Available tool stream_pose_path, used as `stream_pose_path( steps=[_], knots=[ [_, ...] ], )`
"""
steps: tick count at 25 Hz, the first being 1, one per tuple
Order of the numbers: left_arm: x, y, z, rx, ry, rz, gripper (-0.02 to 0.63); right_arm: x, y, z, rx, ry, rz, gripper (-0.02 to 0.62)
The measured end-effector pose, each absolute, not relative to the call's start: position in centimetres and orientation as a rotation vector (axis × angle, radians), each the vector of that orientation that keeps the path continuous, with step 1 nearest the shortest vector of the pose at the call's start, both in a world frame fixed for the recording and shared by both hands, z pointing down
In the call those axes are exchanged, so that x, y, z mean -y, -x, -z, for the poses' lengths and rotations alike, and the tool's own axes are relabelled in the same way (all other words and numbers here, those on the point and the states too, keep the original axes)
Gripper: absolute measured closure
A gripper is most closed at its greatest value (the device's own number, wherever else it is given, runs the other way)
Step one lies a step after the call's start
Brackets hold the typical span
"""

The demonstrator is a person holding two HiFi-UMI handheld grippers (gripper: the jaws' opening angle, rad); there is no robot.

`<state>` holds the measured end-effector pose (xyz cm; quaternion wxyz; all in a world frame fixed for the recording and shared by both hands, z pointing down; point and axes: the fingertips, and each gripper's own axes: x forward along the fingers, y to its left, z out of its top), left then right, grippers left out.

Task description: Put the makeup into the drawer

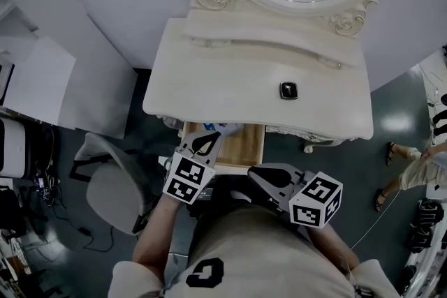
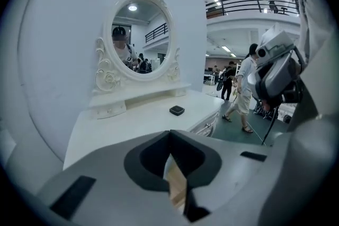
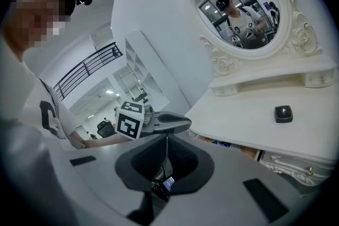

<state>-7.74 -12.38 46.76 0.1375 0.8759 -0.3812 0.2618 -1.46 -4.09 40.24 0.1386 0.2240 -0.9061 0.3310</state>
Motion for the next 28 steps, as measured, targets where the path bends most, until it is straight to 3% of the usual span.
stream_pose_path(
  steps=[18,28],
  knots=[
    [9.3,5.9,-43.7,0.949,-2.688,-0.671,0.549,2.9,-0.4,-40.3,2.591,-0.928,-1.032,0.566],
    [10.8,3.1,-43.9,0.997,-2.612,-0.673,0.549,12.8,-6.3,-44.1,2.505,-1.067,-0.982,0.566]
  ],
)
